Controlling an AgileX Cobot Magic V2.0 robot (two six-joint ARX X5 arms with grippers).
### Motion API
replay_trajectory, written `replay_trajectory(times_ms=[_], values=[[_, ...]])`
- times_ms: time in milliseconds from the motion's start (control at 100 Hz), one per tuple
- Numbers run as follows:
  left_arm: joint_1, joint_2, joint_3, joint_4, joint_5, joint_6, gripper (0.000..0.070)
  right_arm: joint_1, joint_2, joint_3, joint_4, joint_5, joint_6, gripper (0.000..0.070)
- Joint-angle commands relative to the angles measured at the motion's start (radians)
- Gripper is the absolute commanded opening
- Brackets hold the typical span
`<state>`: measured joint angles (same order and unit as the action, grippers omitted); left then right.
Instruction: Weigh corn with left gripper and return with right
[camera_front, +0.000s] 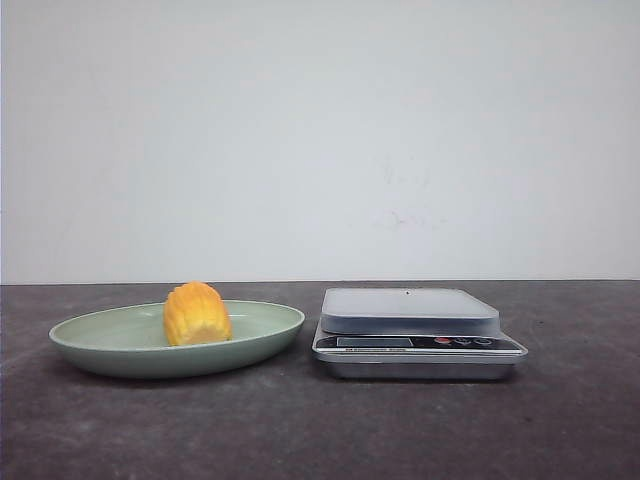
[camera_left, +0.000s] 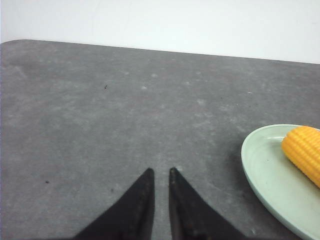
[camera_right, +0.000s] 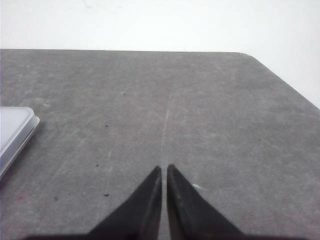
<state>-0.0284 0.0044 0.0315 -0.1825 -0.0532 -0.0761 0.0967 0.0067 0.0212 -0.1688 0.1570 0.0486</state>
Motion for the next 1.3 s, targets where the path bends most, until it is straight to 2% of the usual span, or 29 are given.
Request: replay_trajectory(times_ms=[0, 720, 780, 820, 1100, 1290], values=[[0.001, -0.001, -0.018, -0.004, 0.000, 0.011, 0.0025, -0.001, -0.003, -0.007, 0.012, 0.000, 0.003, 0.0012], [0.001, -0.001, -0.018, -0.004, 0.000, 0.011, 0.0025, -0.001, -0.003, -0.007, 0.012, 0.001, -0.013, 0.0012], [0.001, -0.001, -0.018, -0.004, 0.000, 0.011, 0.0025, -0.003, -0.003, -0.007, 0.045, 0.028, -0.106, 0.0012], [0.001, -0.001, -0.018, -0.004, 0.000, 0.011, 0.0025, -0.003, -0.003, -0.007, 0.069, 0.054, -0.132, 0.0012], [0.001, -0.001, -0.018, -0.004, 0.000, 0.011, 0.0025, -0.003, -0.003, -0.007, 0.184, 0.060, -0.132, 0.0012], [0.001, -0.001, -0.018, -0.005, 0.000, 0.011, 0.0025, -0.003, -0.003, -0.007, 0.199, 0.060, -0.132, 0.0012]])
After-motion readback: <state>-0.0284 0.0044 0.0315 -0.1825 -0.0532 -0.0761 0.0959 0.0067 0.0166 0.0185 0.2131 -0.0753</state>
